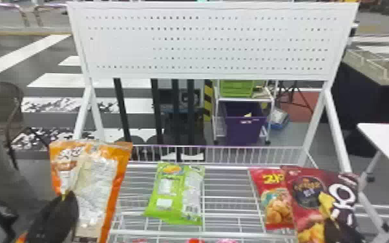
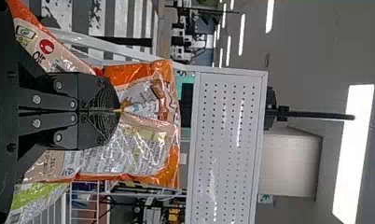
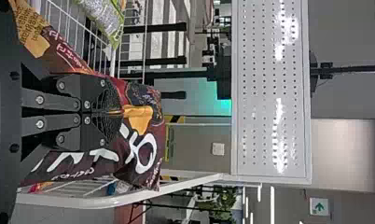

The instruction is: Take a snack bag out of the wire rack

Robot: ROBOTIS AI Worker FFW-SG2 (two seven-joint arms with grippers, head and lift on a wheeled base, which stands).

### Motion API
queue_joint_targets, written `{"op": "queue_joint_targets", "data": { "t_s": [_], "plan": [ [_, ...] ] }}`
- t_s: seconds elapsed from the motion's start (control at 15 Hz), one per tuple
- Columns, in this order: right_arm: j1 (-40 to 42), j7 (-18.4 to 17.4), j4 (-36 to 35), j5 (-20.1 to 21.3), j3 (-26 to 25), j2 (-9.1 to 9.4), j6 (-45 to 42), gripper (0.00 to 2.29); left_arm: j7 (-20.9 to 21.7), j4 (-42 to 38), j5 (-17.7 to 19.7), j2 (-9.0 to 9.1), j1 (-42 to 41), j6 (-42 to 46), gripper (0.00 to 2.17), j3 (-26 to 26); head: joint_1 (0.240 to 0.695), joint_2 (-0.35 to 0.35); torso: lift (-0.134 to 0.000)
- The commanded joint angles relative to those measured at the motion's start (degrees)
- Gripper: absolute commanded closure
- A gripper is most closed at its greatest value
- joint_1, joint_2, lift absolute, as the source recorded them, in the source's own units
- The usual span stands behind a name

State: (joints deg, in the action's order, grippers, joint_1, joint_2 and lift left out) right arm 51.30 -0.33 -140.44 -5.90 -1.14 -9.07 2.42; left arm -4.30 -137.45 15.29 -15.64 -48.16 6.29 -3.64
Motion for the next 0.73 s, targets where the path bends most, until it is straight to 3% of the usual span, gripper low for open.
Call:
{"op": "queue_joint_targets", "data": {
  "t_s": [0.0, 0.67],
  "plan": [
    [0.4, 0.2, -0.1, 0.0, -0.1, 0.28, 0.0, 2.25, 0.0, 0.0, 0.0, 0.08, 0.0, -0.1, 1.75, -0.1, 0.499, 0.000, 0.000],
    [0.5, 0.8, 0.0, 0.0, -0.4, 0.54, 0.0, 2.25, 0.0, 0.1, -0.1, 0.08, 0.2, -0.1, 1.75, -0.1, 0.499, 0.000, 0.000]
  ]
}}
